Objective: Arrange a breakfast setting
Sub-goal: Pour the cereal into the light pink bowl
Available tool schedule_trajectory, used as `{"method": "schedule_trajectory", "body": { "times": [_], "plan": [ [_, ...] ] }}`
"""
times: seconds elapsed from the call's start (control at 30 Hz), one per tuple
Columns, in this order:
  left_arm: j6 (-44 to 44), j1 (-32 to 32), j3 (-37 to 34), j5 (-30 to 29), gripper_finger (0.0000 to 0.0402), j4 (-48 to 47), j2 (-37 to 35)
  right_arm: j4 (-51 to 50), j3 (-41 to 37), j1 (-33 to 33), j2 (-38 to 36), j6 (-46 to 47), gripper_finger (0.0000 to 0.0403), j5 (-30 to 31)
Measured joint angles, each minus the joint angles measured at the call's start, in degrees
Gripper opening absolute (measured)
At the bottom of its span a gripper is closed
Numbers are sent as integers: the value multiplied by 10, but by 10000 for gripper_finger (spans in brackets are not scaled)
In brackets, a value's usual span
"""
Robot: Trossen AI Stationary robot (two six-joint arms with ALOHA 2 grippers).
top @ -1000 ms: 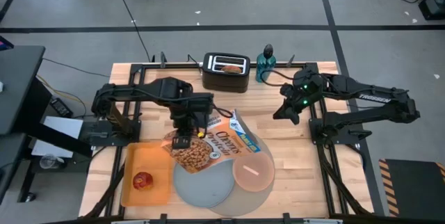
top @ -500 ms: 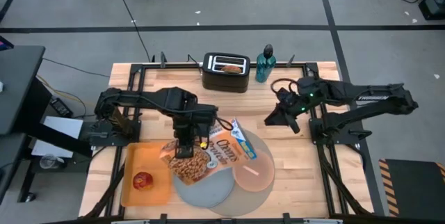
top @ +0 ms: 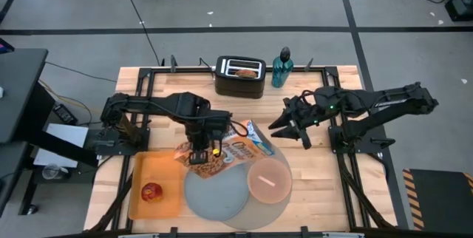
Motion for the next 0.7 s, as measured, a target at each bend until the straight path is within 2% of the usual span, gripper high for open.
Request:
{"method": "schedule_trajectory", "body": {
  "times": [0.13,0.33,0.7],
  "plan": [
    [11,-1,0,-6,9,0,0,-74,53,2,36,-2,186,58],
    [13,2,0,-16,9,0,0,-84,87,-7,79,-15,191,38],
    [14,8,25,-41,9,17,-2,-72,90,-10,129,-23,180,39]
  ]
}}
